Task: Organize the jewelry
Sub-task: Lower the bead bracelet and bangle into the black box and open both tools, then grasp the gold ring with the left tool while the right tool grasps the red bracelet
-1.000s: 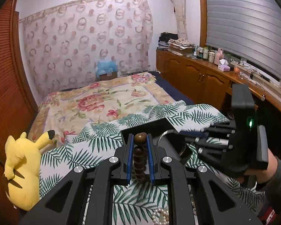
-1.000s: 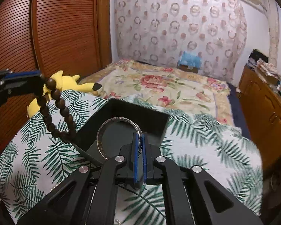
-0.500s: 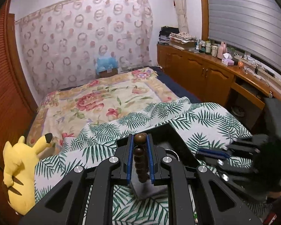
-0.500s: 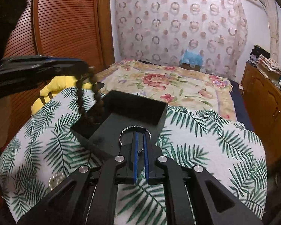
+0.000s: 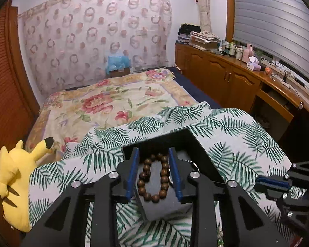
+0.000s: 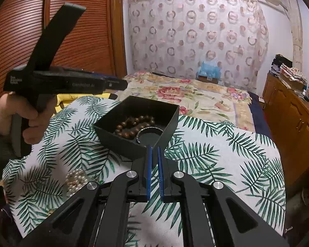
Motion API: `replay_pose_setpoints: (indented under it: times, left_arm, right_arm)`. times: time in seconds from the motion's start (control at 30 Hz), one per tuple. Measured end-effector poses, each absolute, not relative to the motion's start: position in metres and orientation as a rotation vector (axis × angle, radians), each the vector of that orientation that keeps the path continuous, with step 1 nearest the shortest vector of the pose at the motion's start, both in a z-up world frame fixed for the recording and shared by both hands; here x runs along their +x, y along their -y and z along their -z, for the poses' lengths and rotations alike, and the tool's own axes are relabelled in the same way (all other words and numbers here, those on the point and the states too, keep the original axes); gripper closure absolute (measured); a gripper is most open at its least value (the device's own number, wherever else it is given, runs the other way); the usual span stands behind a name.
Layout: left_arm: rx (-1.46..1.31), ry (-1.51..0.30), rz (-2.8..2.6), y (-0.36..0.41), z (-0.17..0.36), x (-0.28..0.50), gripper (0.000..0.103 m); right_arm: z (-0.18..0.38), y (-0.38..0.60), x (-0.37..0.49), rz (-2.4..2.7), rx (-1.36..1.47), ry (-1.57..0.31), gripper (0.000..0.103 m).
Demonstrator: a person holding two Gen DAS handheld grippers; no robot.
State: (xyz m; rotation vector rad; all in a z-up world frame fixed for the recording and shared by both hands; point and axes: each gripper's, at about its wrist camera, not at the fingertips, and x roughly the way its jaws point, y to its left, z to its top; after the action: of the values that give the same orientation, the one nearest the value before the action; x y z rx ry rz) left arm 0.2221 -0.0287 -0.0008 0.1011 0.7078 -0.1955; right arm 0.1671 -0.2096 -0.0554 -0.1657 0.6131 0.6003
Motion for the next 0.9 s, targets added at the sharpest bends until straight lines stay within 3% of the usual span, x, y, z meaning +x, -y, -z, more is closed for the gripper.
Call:
replay_pose_setpoints:
  times: [0.13,0.23,0.3,0.9]
  left_arm:
    - [0.103,-0.706,0.218,0.027,0.002,0.198,0.069]
    - [0.108,-0.686,0.227,0.025,0.004,0.176,0.058]
    - [0.113,-0.682,0.231,0.026,0.007,0.163,0.057]
    - [0.06,-0.739,0.219,0.01,0.059,0.065,0.056]
  right_arm:
    - [0.057,0.21,0.148,-0.623,-0.157,-0.623,0.095]
    - [0.064,0.211,0.132,-0.632,-0.165,-0.636,0.092]
    - [0.067,0.211,0.123,-0.63,-0.177,-0.643,0.085]
    - [0.114,0.22,0.087,-0.613,-0.164,-0.796,0.082]
